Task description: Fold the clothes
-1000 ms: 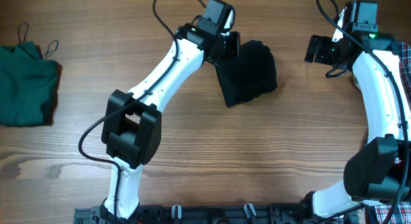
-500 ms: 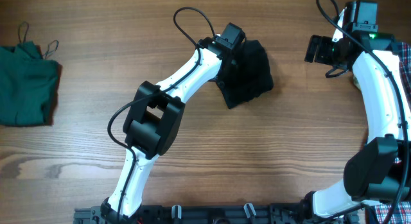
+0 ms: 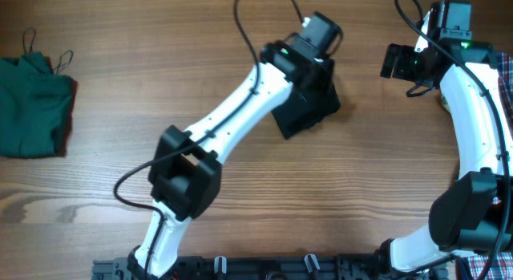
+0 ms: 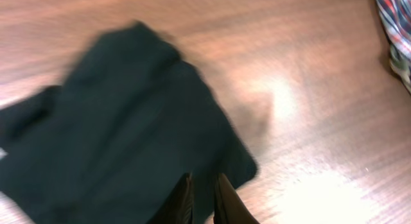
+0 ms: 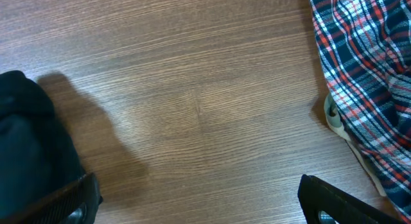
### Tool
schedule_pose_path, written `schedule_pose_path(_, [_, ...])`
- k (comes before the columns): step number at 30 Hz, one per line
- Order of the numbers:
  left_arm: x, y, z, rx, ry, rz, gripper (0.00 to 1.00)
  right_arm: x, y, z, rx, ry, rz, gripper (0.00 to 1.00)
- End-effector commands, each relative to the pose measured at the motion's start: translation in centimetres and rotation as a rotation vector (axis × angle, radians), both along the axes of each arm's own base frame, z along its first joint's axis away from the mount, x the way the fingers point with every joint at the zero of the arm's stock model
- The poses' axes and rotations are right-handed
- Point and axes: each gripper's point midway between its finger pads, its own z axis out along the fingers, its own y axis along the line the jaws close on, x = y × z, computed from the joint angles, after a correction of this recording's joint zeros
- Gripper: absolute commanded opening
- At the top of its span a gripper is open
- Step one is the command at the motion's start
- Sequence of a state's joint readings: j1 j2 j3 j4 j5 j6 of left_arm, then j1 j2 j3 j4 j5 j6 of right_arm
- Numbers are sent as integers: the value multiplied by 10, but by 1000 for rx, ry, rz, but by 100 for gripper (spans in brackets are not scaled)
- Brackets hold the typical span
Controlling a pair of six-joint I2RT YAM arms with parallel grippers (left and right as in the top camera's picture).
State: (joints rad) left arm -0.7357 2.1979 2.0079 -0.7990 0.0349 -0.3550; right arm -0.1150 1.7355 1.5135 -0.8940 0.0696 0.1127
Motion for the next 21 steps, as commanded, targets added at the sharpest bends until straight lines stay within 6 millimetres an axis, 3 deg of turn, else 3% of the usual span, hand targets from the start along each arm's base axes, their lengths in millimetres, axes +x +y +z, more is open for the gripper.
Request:
schedule_pose_path(1, [-18, -27, -52, 40, 64, -70, 13, 1, -3, 10, -7, -28, -23, 100])
schedule_pose_path(4, [-32, -34, -108, 97, 144, -99, 18, 1, -3, 10, -7, -28, -23, 100])
schedule_pose_path(7, [-42, -35, -137, 101, 217, -119, 23, 1, -3, 10, -7, -27, -23, 100])
schedule_pose_path(8, [-41, -33, -137, 102, 222, -117, 23, 1, -3, 10, -7, -27, -23, 100])
schedule_pose_path(10, [-38, -34, -121, 83, 202, -115, 23, 1, -3, 10, -7, -27, -22, 100])
schedule_pose_path(14, [-17, -33, -3, -62, 18, -92, 24, 1, -3, 10, -7, -27, -22, 100])
schedule_pose_path(16, [2, -18, 53, -109, -112, -34, 24, 1, -3, 10, -7, -28, -23, 100])
schedule_pose_path(17, [14, -6, 70, -104, -171, 12, 23, 1, -3, 10, -7, -27, -23, 100])
schedule_pose_path(19, [37, 10, 68, -68, -227, 88, 20, 1, -3, 10, -7, -27, -22, 100])
schedule_pose_path(21, [50, 15, 39, -39, -198, 107, 20, 1, -3, 10, -7, -28, -23, 100])
